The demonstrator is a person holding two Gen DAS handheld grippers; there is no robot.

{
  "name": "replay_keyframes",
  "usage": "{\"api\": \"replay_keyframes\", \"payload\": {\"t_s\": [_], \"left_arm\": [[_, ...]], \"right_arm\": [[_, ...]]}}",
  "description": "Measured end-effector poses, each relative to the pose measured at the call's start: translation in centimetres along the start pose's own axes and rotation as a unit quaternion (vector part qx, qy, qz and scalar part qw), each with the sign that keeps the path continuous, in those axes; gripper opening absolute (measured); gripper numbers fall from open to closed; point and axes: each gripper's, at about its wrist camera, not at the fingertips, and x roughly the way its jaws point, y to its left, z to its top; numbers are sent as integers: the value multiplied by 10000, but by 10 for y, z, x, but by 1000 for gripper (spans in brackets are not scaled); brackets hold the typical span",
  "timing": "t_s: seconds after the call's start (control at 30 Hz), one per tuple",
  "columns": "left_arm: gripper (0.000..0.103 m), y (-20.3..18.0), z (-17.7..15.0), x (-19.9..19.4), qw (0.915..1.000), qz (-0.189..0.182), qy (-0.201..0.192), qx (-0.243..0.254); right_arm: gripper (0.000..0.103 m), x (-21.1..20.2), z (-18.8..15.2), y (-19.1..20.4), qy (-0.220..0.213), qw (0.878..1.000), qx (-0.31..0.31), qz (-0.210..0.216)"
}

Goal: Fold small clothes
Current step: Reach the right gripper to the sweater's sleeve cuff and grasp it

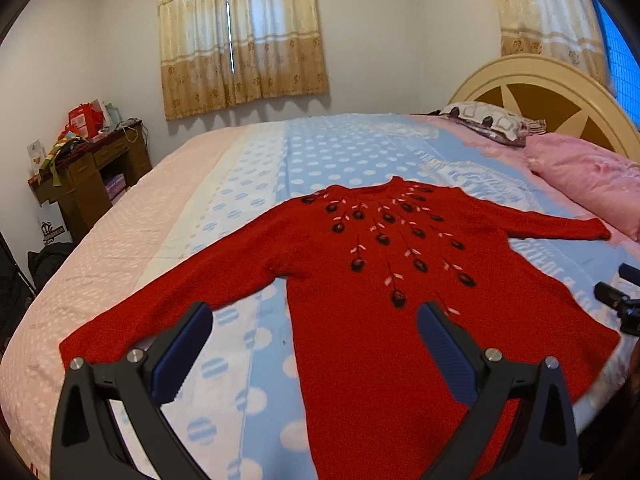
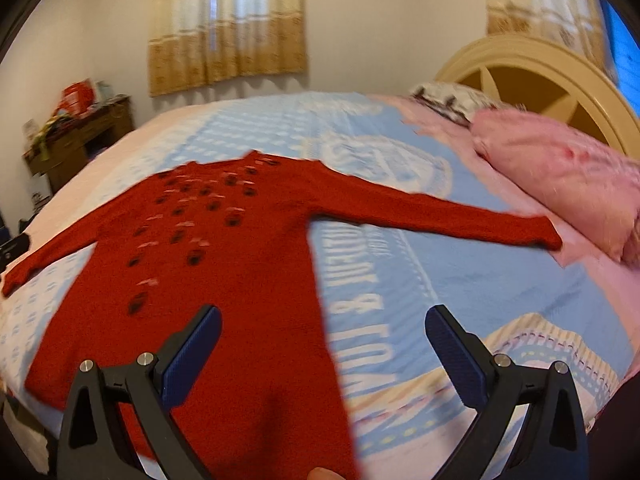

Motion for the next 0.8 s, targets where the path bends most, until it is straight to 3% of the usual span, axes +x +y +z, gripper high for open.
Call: {"api": "replay_keyframes", "payload": {"t_s": [0.43, 0.8], "left_arm": [[103, 2, 17, 70, 9997, -54, 219, -40], [103, -2, 19, 114, 9978, -196, 630, -62]], "right_arm": [[102, 53, 40, -139, 323, 9897, 1125, -821], [102, 86, 65, -270, 613, 9541, 2394, -1695]]}}
